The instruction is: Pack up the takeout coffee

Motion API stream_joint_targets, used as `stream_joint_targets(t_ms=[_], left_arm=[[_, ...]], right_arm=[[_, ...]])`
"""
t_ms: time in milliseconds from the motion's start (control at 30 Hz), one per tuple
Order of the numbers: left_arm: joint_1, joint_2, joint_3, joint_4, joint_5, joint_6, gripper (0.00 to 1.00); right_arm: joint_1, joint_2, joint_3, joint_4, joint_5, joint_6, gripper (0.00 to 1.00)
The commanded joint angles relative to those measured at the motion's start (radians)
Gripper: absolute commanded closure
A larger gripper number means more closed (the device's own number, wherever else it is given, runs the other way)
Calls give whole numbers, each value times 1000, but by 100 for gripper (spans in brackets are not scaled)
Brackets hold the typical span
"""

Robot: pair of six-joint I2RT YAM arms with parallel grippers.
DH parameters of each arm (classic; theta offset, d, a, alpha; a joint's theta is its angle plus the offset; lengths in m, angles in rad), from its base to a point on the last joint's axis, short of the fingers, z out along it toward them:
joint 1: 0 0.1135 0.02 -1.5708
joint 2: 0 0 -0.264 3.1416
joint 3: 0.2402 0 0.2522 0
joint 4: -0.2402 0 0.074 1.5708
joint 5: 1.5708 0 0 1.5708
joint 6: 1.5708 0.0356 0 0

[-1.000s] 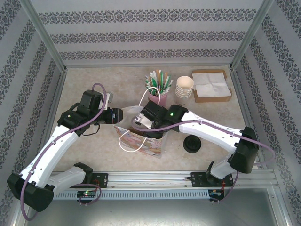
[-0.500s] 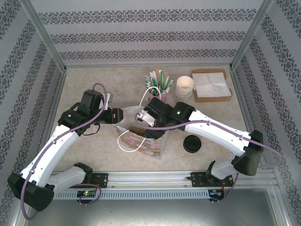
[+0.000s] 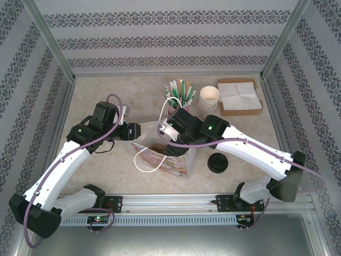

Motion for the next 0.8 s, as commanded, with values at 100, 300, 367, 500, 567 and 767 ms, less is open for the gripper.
stream_joint_targets(t_ms=[100,300,367,500,567,767], left_arm=[[-3,0,41,-42,-27,-12,42],[-4,1,63,-48,-8,-13,43],[-4,1,67,-48,-4,-15,43],[-4,1,72,-48,2,-16,43],[-5,1,72,-49,0,-16,43],[-5,2,73,-53,-6,-17,43]], right_arm=[[4,0,4,-20,24,39,17],[4,28,20,-9,19,44,17],[4,38,28,-5,12,45,18],[4,55,43,-2,11,51,18],[4,64,57,-6,9,54,18],[4,76,86,-30,18,60,16]])
